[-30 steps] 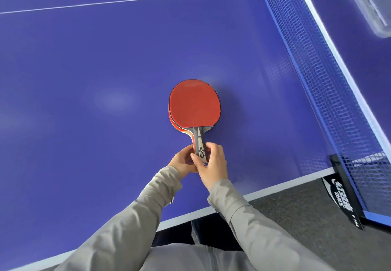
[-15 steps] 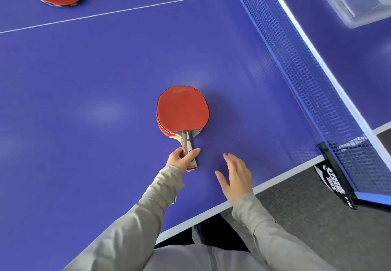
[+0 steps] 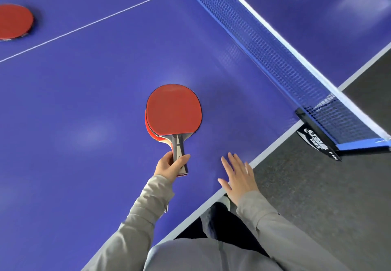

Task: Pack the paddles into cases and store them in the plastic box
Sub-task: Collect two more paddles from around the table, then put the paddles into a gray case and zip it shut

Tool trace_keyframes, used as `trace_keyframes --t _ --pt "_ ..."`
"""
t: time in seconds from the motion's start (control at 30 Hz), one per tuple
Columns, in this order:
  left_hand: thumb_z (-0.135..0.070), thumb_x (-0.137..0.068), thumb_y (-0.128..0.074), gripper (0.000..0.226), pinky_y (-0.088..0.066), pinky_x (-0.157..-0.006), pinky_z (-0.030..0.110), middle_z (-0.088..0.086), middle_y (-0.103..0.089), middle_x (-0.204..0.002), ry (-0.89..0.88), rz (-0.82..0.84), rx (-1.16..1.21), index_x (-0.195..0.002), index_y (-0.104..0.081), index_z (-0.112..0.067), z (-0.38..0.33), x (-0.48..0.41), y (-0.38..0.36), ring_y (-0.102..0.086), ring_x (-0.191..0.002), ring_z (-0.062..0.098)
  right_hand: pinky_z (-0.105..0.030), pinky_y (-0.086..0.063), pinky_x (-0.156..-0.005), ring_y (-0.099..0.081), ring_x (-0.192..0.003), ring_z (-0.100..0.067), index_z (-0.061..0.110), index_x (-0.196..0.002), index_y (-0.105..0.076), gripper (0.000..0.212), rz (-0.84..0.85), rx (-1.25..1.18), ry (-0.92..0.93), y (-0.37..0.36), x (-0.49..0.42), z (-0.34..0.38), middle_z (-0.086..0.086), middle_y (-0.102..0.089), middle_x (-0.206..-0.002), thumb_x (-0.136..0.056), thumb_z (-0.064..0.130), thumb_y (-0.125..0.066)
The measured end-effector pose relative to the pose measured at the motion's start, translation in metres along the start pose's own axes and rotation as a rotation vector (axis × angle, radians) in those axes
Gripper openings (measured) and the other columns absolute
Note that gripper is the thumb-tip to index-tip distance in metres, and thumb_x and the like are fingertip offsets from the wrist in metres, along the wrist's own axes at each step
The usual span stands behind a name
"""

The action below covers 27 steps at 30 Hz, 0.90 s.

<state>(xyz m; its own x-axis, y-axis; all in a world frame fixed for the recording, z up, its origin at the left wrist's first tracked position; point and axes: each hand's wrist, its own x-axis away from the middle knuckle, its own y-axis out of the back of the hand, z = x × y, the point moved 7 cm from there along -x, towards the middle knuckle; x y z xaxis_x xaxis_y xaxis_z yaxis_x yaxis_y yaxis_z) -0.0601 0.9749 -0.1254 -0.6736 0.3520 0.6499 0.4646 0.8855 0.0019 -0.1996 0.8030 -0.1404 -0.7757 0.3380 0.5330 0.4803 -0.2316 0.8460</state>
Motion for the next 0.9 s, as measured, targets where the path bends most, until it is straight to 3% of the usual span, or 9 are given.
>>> trace_keyframes --t 0.13,0.23,0.3,0.43,0.53,0.7,0.9 --pt "-0.031 -0.07 -0.072 0.037 -0.05 -0.055 0.015 0.002 -0.051 -0.07 -0.017 0.059 -0.057 -0.091 -0.059 -0.003 -0.003 0.022 -0.017 -0.052 -0.064 0.015 -0.041 -0.002 -0.118 0.008 -0.147 -0.016 0.027 -0.151 0.001 0.065 0.02 -0.083 -0.035 -0.019 0.025 -0.024 0.002 0.009 -0.159 -0.097 0.048 -0.029" --pt "-0.039 -0.062 -0.067 0.054 -0.053 -0.07 0.028 0.005 -0.052 -0.075 -0.022 0.085 -0.129 -0.097 -0.059 0.002 -0.001 0.039 -0.04 -0.054 -0.072 0.02 -0.043 -0.004 -0.117 0.008 -0.147 -0.016 0.026 -0.151 0.001 0.065 0.015 -0.122 -0.066 -0.037 0.05 -0.048 0.003 0.008 -0.159 -0.097 0.048 -0.029" --pt "-0.039 -0.062 -0.068 0.057 -0.054 -0.069 0.027 0.005 -0.052 -0.076 -0.034 0.111 -0.154 -0.099 -0.059 0.004 0.002 0.051 -0.059 -0.054 -0.074 0.021 -0.044 -0.004 -0.117 0.007 -0.147 -0.017 0.026 -0.151 -0.001 0.065 0.026 -0.161 -0.099 -0.052 0.066 -0.066 0.003 0.007 -0.16 -0.097 0.049 -0.029" --pt "-0.031 -0.071 -0.075 0.041 -0.054 -0.067 0.032 0.001 -0.055 -0.07 -0.064 0.181 -0.226 -0.092 -0.06 0.001 0.015 0.085 -0.113 -0.055 -0.069 0.018 -0.043 -0.005 -0.116 0.003 -0.147 -0.014 0.028 -0.151 0.0 0.065 0.079 -0.231 -0.185 -0.088 0.109 -0.114 0.003 0.002 -0.16 -0.097 0.051 -0.027" --pt "-0.027 -0.077 -0.074 0.019 -0.048 -0.065 0.025 -0.011 -0.062 -0.06 -0.102 0.24 -0.285 -0.083 -0.063 -0.013 0.031 0.116 -0.163 -0.059 -0.064 0.01 -0.043 -0.008 -0.116 -0.001 -0.147 -0.013 0.029 -0.15 -0.003 0.063 0.128 -0.311 -0.276 -0.122 0.153 -0.156 0.004 -0.004 -0.16 -0.097 0.051 -0.028" --pt "-0.046 -0.055 -0.074 0.036 -0.052 -0.077 0.042 -0.008 -0.068 -0.065 -0.092 0.356 -0.327 -0.082 -0.066 -0.024 0.068 0.17 -0.259 -0.064 -0.073 0.019 -0.042 -0.013 -0.116 -0.012 -0.145 -0.019 0.027 -0.15 -0.006 0.062 0.226 -0.483 -0.441 -0.188 0.242 -0.239 0.002 -0.01 -0.159 -0.097 0.05 -0.029" --pt "-0.054 -0.053 -0.073 0.031 -0.05 -0.072 0.037 -0.007 -0.065 -0.065 -0.081 0.53 -0.433 -0.074 -0.071 -0.032 0.099 0.215 -0.351 -0.062 -0.071 0.018 -0.043 -0.012 -0.116 -0.013 -0.145 -0.021 0.028 -0.15 -0.01 0.062 0.262 -0.618 -0.63 -0.241 0.332 -0.301 0.004 -0.01 -0.159 -0.097 0.054 -0.027"
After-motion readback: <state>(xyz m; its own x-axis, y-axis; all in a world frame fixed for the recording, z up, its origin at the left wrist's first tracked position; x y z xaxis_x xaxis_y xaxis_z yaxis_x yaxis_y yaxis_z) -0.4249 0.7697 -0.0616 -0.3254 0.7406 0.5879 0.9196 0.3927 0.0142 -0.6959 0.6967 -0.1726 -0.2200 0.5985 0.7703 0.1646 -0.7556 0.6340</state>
